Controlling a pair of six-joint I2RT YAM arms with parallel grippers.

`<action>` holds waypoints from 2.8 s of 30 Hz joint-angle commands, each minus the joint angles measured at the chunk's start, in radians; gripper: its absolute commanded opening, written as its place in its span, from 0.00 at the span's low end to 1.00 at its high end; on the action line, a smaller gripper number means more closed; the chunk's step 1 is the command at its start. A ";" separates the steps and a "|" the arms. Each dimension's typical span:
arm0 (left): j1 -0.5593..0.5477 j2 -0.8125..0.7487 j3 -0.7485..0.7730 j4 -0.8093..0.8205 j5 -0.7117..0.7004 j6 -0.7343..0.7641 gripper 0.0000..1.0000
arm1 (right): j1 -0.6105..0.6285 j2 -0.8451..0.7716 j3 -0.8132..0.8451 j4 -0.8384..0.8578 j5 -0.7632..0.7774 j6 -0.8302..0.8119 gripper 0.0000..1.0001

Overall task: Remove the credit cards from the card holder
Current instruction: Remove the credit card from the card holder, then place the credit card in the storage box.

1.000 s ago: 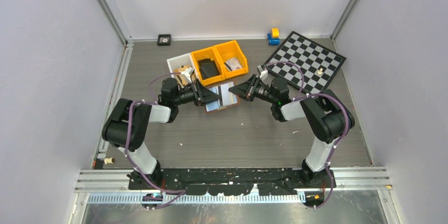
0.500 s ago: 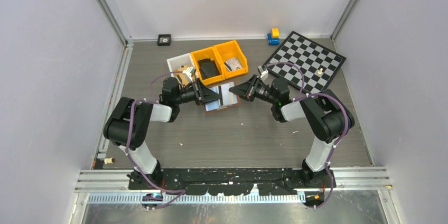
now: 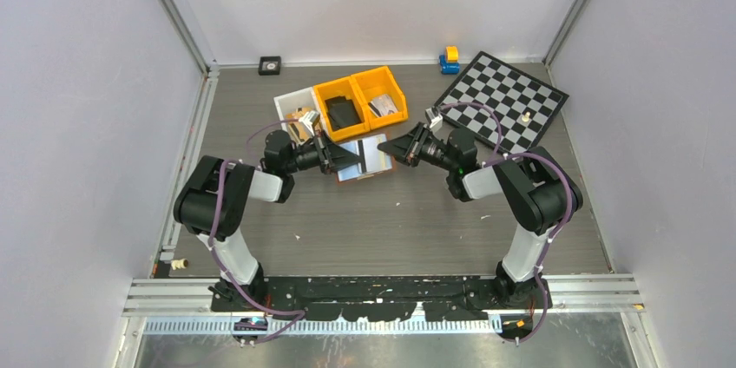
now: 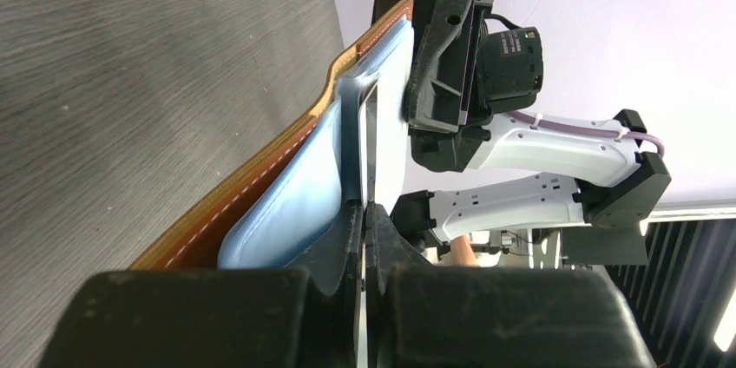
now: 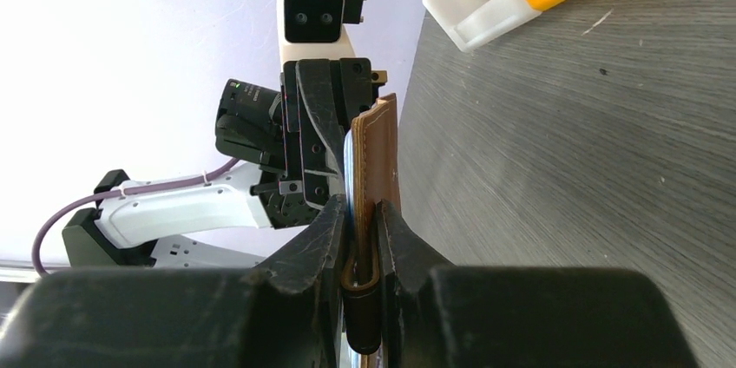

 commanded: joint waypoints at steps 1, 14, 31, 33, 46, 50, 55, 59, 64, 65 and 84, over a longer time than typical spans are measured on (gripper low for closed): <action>0.038 -0.021 -0.031 0.021 -0.019 0.010 0.00 | -0.025 -0.064 -0.021 0.044 0.018 -0.017 0.01; 0.053 -0.100 -0.029 -0.203 -0.064 0.136 0.00 | -0.128 -0.161 -0.046 -0.393 0.189 -0.216 0.00; -0.094 -0.011 0.516 -0.924 -0.479 0.385 0.00 | -0.128 -0.225 -0.025 -0.608 0.314 -0.319 0.00; -0.104 0.051 0.612 -0.963 -0.498 0.383 0.00 | -0.128 -0.239 -0.029 -0.609 0.316 -0.319 0.01; -0.139 0.427 1.105 -1.077 -0.568 0.369 0.00 | -0.122 -0.235 -0.078 -0.481 0.293 -0.229 0.00; -0.136 0.498 1.237 -1.175 -0.616 0.414 0.00 | -0.121 -0.241 -0.091 -0.464 0.301 -0.217 0.00; -0.116 0.562 1.318 -1.188 -0.629 0.400 0.00 | -0.120 -0.248 -0.099 -0.450 0.302 -0.204 0.00; -0.096 0.577 1.341 -1.190 -0.631 0.400 0.00 | -0.120 -0.253 -0.102 -0.449 0.304 -0.202 0.01; -0.075 0.578 1.343 -1.214 -0.620 0.417 0.13 | -0.121 -0.254 -0.102 -0.451 0.307 -0.203 0.00; -0.074 0.576 1.346 -1.222 -0.610 0.427 0.20 | -0.120 -0.253 -0.101 -0.451 0.309 -0.203 0.00; -0.185 -0.129 0.898 -1.443 -0.948 0.618 1.00 | -0.121 -0.348 -0.090 -0.586 0.376 -0.310 0.01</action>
